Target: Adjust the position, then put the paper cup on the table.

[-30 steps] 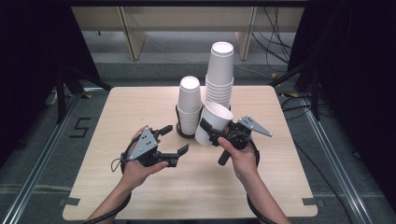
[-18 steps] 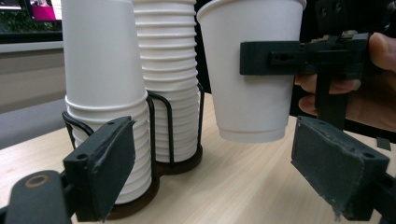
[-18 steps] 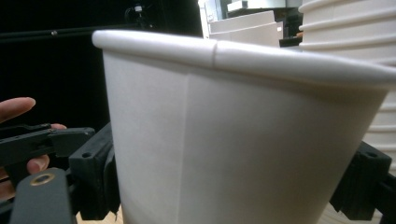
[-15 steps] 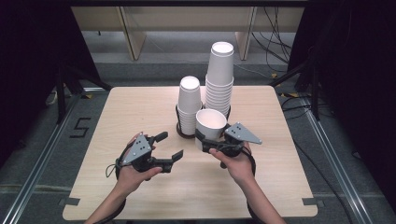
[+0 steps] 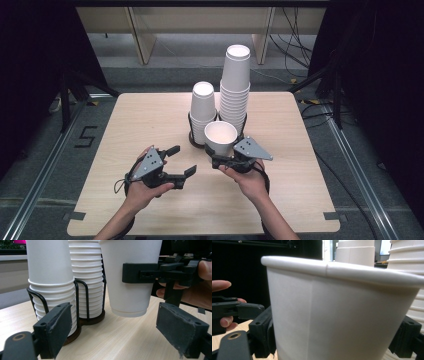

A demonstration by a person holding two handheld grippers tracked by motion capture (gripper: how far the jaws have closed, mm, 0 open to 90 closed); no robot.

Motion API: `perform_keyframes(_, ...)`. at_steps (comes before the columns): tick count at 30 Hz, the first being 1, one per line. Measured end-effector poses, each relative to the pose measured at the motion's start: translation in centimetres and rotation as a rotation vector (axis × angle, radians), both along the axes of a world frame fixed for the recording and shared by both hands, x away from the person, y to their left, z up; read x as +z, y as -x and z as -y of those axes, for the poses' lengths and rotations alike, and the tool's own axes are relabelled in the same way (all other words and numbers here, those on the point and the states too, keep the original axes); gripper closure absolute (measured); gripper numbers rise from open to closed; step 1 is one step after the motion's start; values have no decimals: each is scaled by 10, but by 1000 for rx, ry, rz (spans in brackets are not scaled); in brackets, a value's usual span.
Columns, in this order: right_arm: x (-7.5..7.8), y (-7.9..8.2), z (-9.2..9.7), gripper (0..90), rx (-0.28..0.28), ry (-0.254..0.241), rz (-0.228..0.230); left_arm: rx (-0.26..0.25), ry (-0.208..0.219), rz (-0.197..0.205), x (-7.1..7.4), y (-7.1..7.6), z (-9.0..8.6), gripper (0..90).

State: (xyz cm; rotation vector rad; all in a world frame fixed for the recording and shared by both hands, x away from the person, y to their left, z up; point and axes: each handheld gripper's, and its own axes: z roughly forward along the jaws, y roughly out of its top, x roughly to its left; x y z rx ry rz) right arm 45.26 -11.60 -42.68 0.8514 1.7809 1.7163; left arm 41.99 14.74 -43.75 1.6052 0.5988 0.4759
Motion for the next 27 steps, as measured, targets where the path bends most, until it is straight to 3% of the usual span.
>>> perform_keyframes(1,0,-1,0,150,6,12,39,-3,11,4,0,0,0,131)
perform_keyframes(4,-2,3,-3,150,0,10,11,1,4,-2,0,2,-2,130)
perform_keyframes(6,-3,3,-4,150,18,9,18,2,3,-2,0,2,-3,130)
perform_keyframes(8,-3,2,-3,149,0,23,33,3,-2,-2,-1,3,-4,130)
perform_keyframes(9,-3,4,-4,150,-3,1,9,3,0,-1,-1,3,-4,130)
perform_keyframes(13,-2,3,-4,150,-3,21,11,8,-10,-1,-2,6,-7,128)
perform_keyframes(14,-1,5,-6,149,9,-1,-28,10,-13,0,-3,7,-8,127)
perform_keyframes(16,-1,2,-5,148,10,7,21,9,-15,-3,-5,8,-7,123)
perform_keyframes(18,0,4,-7,148,10,-13,-22,5,-29,-2,-7,9,-7,123)
perform_keyframes(27,-1,3,-6,147,35,-34,-42,-26,-54,-12,-14,8,11,116)
